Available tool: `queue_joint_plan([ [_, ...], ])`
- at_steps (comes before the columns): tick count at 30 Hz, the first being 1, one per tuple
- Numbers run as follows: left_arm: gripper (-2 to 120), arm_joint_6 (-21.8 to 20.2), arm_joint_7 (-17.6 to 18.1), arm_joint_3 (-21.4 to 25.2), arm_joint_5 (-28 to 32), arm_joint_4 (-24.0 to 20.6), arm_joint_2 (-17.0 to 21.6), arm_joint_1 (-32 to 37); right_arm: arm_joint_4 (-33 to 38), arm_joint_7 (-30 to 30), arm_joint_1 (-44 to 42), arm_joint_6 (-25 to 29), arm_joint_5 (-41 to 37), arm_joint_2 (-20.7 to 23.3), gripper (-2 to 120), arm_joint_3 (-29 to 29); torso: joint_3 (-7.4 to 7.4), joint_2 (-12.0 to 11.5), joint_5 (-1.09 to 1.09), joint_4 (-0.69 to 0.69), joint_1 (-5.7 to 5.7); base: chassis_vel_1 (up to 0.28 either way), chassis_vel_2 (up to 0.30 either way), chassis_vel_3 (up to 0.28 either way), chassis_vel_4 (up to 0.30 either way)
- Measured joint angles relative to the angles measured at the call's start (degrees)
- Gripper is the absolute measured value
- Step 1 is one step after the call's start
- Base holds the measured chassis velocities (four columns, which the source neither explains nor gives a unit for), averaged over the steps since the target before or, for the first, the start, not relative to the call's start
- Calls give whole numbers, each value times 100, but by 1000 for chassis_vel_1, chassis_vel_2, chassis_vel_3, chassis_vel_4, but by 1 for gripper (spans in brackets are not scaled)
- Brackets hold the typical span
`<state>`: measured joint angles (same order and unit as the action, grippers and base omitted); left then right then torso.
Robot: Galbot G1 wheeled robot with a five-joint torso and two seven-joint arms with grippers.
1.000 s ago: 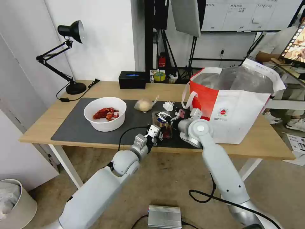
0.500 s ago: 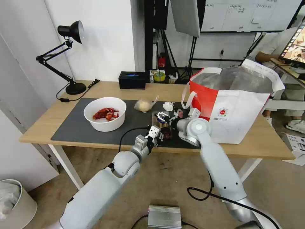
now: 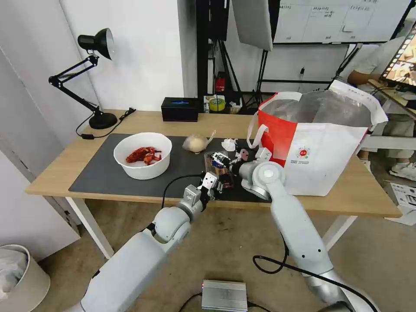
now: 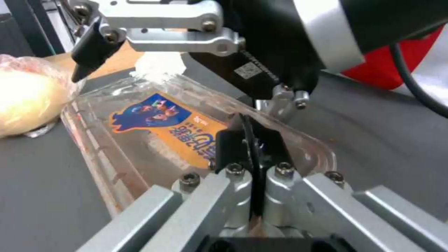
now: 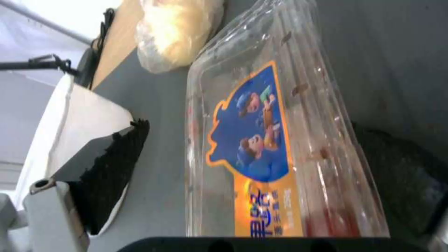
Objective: Pick up the trash from the table and place it into the takeout bag.
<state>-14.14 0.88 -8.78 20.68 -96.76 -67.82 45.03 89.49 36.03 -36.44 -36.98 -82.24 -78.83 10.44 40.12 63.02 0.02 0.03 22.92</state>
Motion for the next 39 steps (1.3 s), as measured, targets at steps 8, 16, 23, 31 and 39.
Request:
queue_joint_plan([
  [8, 0, 0, 8, -30, 0, 16, -30, -12, 71, -4, 48, -60, -29, 73, 100, -19, 0, -1, -1, -2, 1, 0, 0, 0, 0],
  [16, 0, 1, 10, -53, 0, 27, -52, -36, 20, -29, 61, -205, -48, 85, 100, -25, -1, -1, -1, -3, 1, 0, 0, 0, 0],
  [23, 0, 6, 12, -37, -2, 2, -38, -6, 20, -227, 21, -353, -52, 105, 100, -13, -1, 0, -2, -3, 1, 0, 0, 0, 0],
  [31, 0, 14, 24, -36, -10, -25, -49, 14, 34, -273, 16, -415, -50, 153, 94, -17, -1, 0, -1, -3, 0, 0, 0, 0, 0],
  [39, 0, 16, 110, -56, -11, -55, -67, 21, 86, -233, 0, -402, -45, 240, 67, -9, -1, 0, -1, -3, 0, 0, 0, 0, 0],
])
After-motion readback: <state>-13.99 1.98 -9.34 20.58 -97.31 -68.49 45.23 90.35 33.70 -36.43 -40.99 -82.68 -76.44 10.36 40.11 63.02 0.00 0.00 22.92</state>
